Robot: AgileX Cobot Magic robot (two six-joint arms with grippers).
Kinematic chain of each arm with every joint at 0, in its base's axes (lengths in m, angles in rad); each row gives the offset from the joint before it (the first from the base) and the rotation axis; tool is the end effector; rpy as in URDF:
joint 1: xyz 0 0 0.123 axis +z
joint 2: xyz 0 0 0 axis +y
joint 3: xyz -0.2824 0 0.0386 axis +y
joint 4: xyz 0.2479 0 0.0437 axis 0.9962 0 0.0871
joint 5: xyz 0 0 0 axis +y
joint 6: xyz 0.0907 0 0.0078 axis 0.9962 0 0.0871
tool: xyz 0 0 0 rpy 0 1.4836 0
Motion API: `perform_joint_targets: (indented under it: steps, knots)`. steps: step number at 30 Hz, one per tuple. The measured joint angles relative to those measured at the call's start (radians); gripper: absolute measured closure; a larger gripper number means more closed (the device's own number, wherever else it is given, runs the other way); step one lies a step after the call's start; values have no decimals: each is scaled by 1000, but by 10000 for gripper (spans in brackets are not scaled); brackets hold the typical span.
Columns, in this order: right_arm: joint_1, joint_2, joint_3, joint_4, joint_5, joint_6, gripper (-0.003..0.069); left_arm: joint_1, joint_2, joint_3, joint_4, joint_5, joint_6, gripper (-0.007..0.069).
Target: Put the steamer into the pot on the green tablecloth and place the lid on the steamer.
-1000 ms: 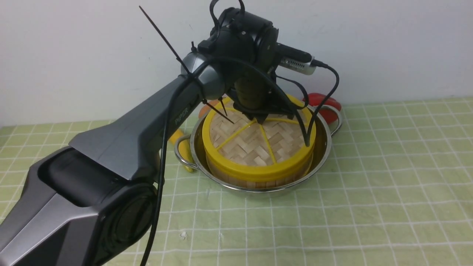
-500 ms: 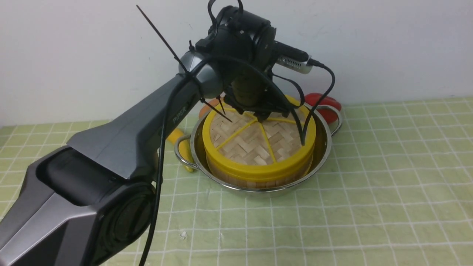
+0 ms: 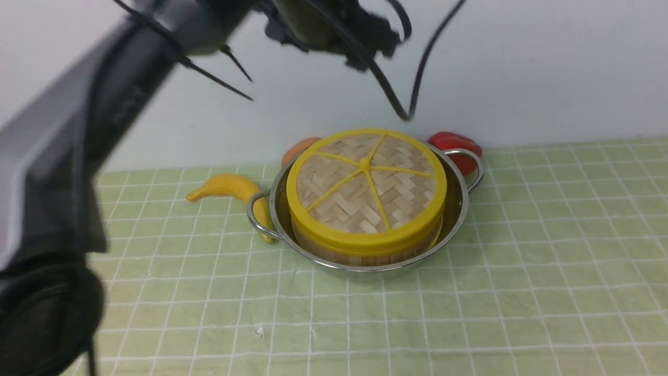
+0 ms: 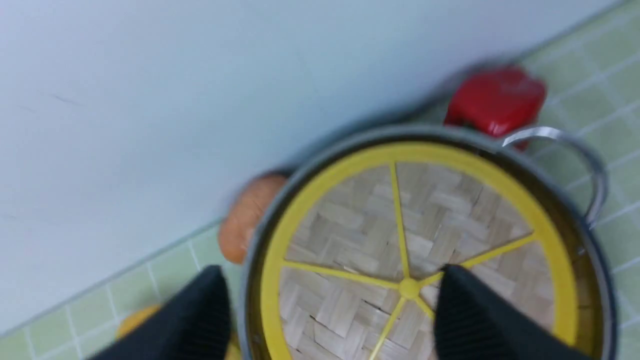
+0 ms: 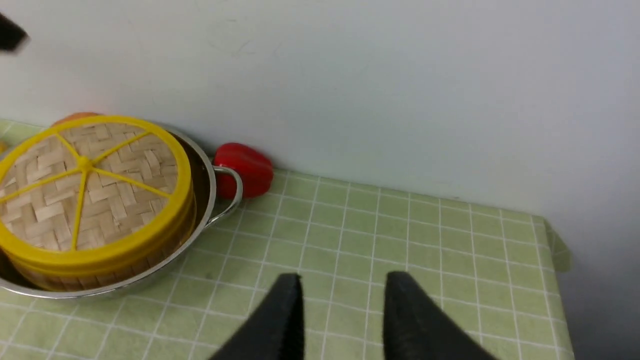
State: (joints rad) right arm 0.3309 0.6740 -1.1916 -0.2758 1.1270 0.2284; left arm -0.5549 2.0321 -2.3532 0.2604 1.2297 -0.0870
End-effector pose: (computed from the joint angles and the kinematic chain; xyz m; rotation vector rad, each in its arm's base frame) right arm 0.0776 0.0030 0.4471 -0.0790 2.0594 0.0124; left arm 0.3877 -0.2143 0.4143 0.5341 2.2890 0.0220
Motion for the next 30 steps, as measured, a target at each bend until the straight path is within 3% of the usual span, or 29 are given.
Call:
perform_joint_targets:
  steps: [1,4,7,12,18,25,30]
  knots:
    - [0,0,12,0,0,2,457,0,-6,0,0,0,0,188]
    - [0,-186,219,-22,-121,37,576,0,-131,3,-31,0,0,487]
    - [0,-303,374,-31,-180,48,662,0,-242,34,-76,0,17,624]
    - [0,-427,535,-32,-191,54,673,0,-424,222,-92,-1,33,647]
    - [0,-474,592,-33,-199,54,672,0,-646,589,-96,-13,34,647]
    - [0,-474,594,-5,-208,54,664,0,-966,1148,-164,-342,-13,647]
    - [0,-474,595,67,-209,54,659,0,-1075,1285,-221,-458,-20,646]
